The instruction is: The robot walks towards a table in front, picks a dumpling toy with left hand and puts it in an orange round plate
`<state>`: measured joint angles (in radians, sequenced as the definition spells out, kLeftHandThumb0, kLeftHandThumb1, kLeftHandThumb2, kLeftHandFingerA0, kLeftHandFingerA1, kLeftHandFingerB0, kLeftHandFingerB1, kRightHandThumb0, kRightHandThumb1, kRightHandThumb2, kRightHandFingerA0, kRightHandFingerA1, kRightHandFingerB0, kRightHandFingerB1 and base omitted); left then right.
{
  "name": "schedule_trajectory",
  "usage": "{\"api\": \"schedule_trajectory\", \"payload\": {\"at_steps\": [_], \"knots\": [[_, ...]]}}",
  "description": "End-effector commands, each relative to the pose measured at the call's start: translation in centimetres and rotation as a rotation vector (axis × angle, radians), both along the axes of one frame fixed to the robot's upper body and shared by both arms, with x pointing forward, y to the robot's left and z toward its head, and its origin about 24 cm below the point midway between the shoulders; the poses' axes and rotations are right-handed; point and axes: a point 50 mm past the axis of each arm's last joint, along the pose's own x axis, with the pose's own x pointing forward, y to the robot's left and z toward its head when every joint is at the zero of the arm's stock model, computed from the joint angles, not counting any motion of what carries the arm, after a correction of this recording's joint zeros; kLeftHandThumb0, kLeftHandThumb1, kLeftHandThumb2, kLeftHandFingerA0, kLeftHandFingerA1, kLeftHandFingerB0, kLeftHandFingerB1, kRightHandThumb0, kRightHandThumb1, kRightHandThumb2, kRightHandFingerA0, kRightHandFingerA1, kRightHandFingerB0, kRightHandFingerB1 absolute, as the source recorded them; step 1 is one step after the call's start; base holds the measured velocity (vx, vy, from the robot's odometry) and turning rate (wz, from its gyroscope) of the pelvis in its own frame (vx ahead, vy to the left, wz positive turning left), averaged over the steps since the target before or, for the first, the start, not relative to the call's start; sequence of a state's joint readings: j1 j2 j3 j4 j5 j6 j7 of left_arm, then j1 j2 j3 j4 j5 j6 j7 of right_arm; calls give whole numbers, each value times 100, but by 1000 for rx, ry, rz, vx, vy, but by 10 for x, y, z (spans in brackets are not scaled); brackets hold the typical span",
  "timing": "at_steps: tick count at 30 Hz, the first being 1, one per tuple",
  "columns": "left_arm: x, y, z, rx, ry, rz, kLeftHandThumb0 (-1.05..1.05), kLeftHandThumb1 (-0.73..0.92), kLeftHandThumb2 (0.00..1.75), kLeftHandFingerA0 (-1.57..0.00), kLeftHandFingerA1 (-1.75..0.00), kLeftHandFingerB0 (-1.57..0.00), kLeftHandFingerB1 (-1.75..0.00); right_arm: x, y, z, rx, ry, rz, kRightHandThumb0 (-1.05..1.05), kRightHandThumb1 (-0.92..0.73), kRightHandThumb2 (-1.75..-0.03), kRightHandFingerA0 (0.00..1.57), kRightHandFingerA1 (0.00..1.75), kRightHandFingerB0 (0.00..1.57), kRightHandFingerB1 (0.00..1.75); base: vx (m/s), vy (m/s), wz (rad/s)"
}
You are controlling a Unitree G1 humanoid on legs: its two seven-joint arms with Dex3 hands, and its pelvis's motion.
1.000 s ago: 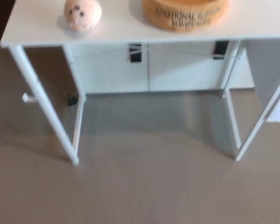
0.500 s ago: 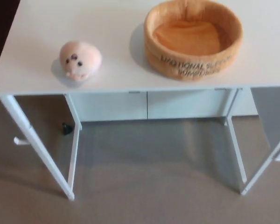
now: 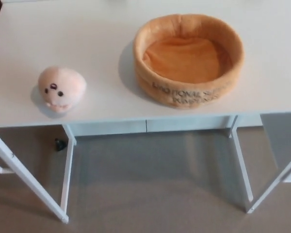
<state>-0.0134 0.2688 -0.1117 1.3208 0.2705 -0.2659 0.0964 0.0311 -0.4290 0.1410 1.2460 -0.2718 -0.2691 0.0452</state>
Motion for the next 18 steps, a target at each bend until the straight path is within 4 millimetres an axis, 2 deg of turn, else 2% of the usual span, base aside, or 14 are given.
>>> {"api": "schedule_trajectory", "payload": {"at_steps": [1,3,5,7,8,10,11,12,14,18], "knots": [[-5,8,2,27,19,-3,-30,56,57,-70,-46,-34,-32,-1,-1,0,-4,14,-6,-41,-63,-59,88,54,45,40,131,162,57],[-4,8,2,24,19,-3,-33,57,62,-72,-51,-32,-34,-1,-1,0,-1,8,-6,-42,-62,-59,89,54,46,40,182,182,5],[-4,8,2,18,18,4,-29,56,57,-76,-52,-34,-32,0,-1,1,0,-1,2,-41,-62,-59,88,54,46,40,138,157,3],[-4,8,2,21,20,-1,-33,57,62,-74,-50,-33,-34,0,-1,1,-1,3,3,-41,-62,-59,89,54,46,40,85,96,5],[-4,8,2,22,20,-2,-30,56,58,-63,-44,-34,-32,-1,-1,1,1,6,-1,-41,-62,-59,89,53,47,39,0,0,0],[-4,8,2,23,19,0,-30,56,58,-63,-44,-34,-32,-2,-1,0,5,7,-6,-41,-62,-59,89,53,47,39,21,-17,4],[-4,8,2,23,19,2,-32,57,60,-69,-47,-34,-33,-2,-1,0,9,9,-10,-42,-62,-59,89,54,47,39,0,0,0],[-4,8,2,20,18,5,-27,56,57,-80,-54,-34,-32,-2,-1,0,8,12,-11,-41,-63,-58,88,53,47,39,69,-109,7],[-4,8,2,14,17,8,-29,56,57,-75,-52,-34,-32,-1,-1,0,7,15,-11,-41,-62,-58,87,54,47,39,42,-169,15],[-4,8,2,10,21,9,-29,57,57,-77,-54,-34,-32,-1,-1,0,4,12,-5,-41,-62,-58,88,53,47,40,-48,-271,4]]}}
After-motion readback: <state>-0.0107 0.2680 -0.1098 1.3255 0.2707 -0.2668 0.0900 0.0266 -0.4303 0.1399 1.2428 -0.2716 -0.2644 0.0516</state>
